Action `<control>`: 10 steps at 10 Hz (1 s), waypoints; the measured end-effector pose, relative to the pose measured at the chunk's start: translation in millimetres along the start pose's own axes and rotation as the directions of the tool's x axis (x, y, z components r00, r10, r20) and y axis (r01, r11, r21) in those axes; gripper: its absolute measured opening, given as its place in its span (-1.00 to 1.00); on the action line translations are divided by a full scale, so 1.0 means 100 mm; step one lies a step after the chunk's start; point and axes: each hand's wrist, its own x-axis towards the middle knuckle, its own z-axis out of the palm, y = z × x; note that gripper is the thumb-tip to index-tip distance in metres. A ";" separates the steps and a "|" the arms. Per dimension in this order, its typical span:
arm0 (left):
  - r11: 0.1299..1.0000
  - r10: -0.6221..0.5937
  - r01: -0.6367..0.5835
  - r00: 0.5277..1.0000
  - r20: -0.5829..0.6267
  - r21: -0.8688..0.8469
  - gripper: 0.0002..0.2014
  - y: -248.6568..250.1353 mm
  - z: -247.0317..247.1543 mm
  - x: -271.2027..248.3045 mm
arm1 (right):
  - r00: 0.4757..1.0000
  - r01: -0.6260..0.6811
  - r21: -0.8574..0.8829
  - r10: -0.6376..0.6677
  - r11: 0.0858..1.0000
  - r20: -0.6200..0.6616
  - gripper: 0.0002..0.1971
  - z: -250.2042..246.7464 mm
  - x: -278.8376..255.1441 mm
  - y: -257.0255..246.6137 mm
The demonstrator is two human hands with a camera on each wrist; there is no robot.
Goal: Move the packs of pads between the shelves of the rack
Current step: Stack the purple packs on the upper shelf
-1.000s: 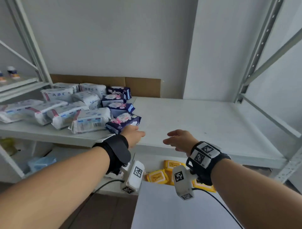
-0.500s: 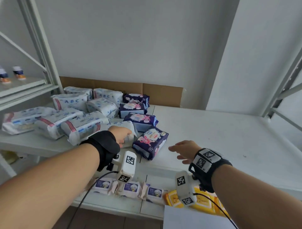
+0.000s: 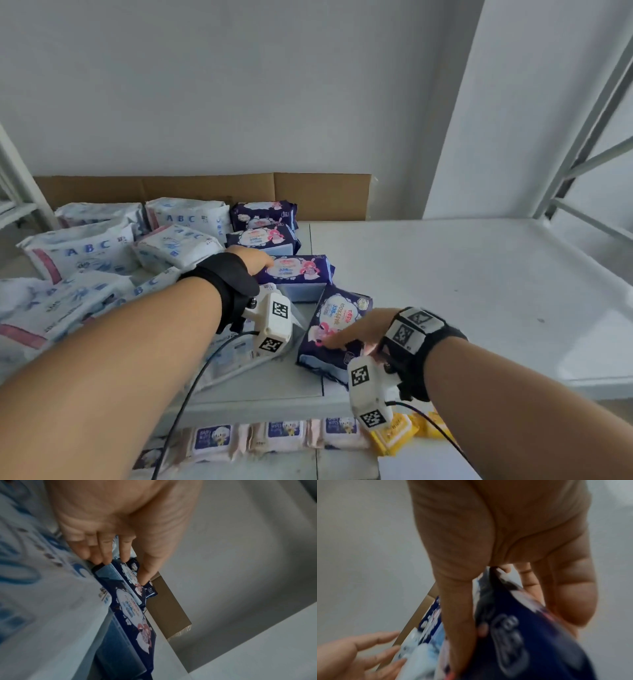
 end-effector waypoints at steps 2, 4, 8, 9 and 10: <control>0.959 0.032 -0.083 0.981 0.191 0.269 -0.46 0.10 0.07 0.34 | 0.993 -0.076 -0.058 0.070 0.995 -0.097 0.26 -0.19 0.04 -0.07; 0.952 -0.006 -0.086 0.954 0.300 0.295 -0.40 -0.01 0.13 0.59 | 0.964 -0.103 -0.035 0.091 0.994 -0.250 0.59 0.11 0.15 -0.33; 0.991 -0.059 -0.003 0.884 0.463 0.132 -0.51 -0.07 0.15 0.67 | 0.945 -0.062 -0.595 -0.146 0.801 -0.294 -0.15 -0.34 0.06 -0.28; 0.990 -0.047 -0.022 0.881 0.471 0.141 -0.52 -0.05 0.16 0.63 | 0.956 -0.078 -0.317 -0.019 0.945 -0.292 -0.19 -0.46 0.05 -0.15; 0.989 -0.034 -0.042 0.871 0.491 0.143 -0.56 -0.04 0.18 0.61 | 0.941 0.016 0.225 0.062 0.974 -0.334 -0.62 -0.52 0.05 0.05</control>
